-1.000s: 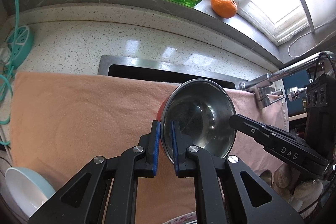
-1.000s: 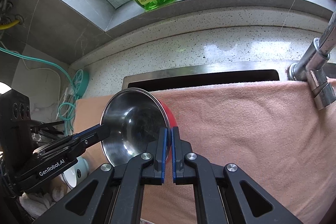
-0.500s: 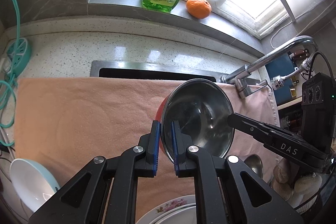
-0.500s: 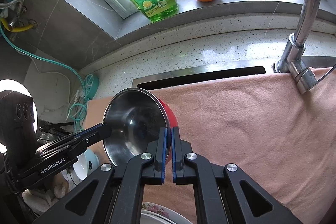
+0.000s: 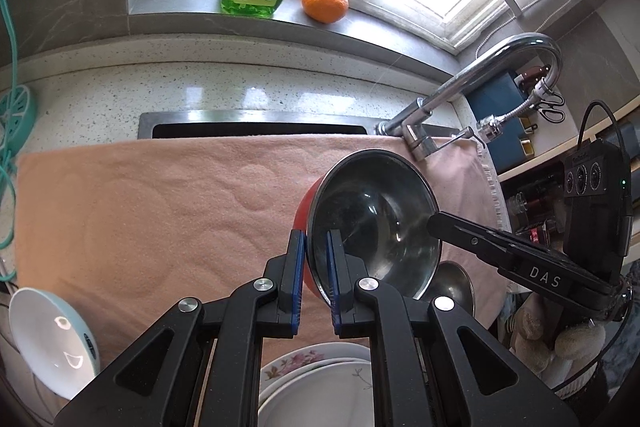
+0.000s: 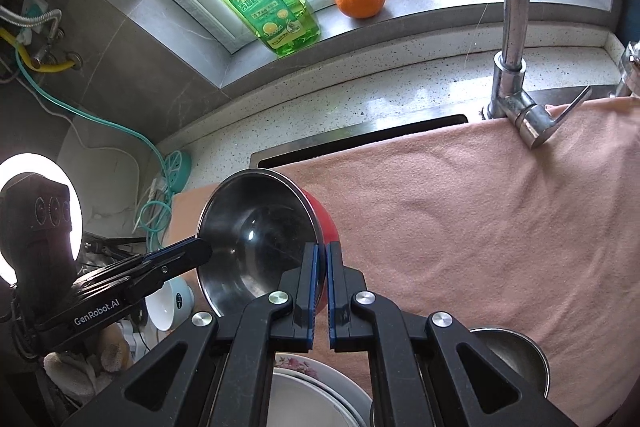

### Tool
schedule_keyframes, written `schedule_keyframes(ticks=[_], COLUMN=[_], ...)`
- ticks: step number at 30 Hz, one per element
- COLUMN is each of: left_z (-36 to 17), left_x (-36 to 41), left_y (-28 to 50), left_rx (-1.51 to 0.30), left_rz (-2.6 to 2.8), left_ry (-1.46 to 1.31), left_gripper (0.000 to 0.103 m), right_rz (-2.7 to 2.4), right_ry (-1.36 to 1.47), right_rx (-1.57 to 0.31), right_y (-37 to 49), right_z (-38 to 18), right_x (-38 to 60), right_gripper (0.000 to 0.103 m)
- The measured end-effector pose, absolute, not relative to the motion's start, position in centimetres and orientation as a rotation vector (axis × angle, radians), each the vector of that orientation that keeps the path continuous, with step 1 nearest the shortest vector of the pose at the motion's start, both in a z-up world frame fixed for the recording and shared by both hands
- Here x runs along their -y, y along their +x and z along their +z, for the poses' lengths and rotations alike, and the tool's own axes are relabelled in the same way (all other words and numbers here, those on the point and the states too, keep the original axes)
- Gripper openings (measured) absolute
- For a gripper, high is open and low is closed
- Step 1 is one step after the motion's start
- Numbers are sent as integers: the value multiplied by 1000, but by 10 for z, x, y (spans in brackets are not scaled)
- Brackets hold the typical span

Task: Organize plates and bowls
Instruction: 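Lift the red-bottomed bowl and carry it toward the large steel bowl, then lower the red-bottomed bowl into the large steel bowl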

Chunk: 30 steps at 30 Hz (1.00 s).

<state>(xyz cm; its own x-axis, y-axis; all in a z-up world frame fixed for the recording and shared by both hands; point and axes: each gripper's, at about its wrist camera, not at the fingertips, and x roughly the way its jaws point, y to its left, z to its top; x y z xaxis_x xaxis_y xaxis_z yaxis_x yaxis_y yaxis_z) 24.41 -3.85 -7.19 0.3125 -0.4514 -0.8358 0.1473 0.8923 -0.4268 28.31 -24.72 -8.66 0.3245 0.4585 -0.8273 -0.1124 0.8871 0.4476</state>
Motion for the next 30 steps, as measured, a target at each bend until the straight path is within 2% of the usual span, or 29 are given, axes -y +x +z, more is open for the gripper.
schedule_keyframes(ticks=[15,30], left_z=[-60,-73], left_x=[90,144], left_y=[216,194], left_rx=[-1197,-1258], left_rz=[-539,-639], left_ry=[-235,-157], left_gripper=[9,9], right_rz=[296,197], right_ry=[409,458], right_rx=[-1141,-1143], right_y=[226,179], right_z=[-77,-87], right_x=[307,357], right_gripper=[4,4])
